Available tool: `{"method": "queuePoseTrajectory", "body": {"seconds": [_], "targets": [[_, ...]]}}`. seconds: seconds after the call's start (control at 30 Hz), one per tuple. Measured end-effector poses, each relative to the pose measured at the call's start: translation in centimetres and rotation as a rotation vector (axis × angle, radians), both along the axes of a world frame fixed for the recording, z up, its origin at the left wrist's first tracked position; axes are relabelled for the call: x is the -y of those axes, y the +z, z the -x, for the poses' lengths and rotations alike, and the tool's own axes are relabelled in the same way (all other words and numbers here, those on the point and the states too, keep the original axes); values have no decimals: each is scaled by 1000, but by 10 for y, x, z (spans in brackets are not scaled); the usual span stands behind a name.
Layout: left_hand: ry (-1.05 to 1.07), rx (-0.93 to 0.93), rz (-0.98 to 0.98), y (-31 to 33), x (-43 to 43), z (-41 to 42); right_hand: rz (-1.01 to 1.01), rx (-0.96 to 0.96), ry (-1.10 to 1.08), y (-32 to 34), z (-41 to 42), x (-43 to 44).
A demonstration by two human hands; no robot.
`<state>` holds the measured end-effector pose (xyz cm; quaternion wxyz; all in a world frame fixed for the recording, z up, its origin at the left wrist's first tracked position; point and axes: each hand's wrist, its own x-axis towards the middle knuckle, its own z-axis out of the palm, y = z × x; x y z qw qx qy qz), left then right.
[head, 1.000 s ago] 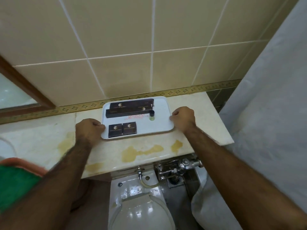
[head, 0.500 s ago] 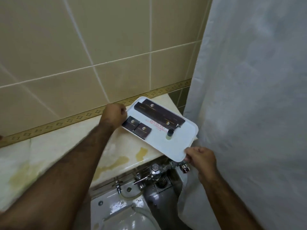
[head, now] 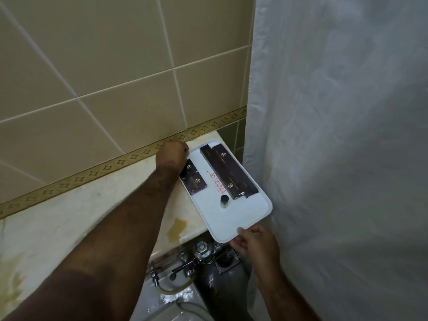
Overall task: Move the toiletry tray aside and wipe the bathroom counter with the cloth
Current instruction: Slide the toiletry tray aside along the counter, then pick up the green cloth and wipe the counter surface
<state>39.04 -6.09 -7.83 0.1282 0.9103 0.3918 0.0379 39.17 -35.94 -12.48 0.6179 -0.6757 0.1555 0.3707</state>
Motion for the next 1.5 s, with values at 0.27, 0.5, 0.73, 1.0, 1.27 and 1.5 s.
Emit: {"method": "queuePoseTrajectory", "body": {"seconds": [0.27,0.5,0.73,1.0,1.27,1.5], "targets": [[57,84,13,9,-10,-4,6,83,44,4,-5,-20],[32,252,89,12,13,52,330,442,355,18,-9,-24],[-54,104,-26,25,29,158,490,1462,952,76,11,-93],[195,14,-180,71,-2,355,421,1882,1355,116,125,-216],[624,84,-217,97,-16,562,72,1957,1548,128,311,-269],[1026,100,12,58,2,646,15,1727,1884,103,448,-273]]}}
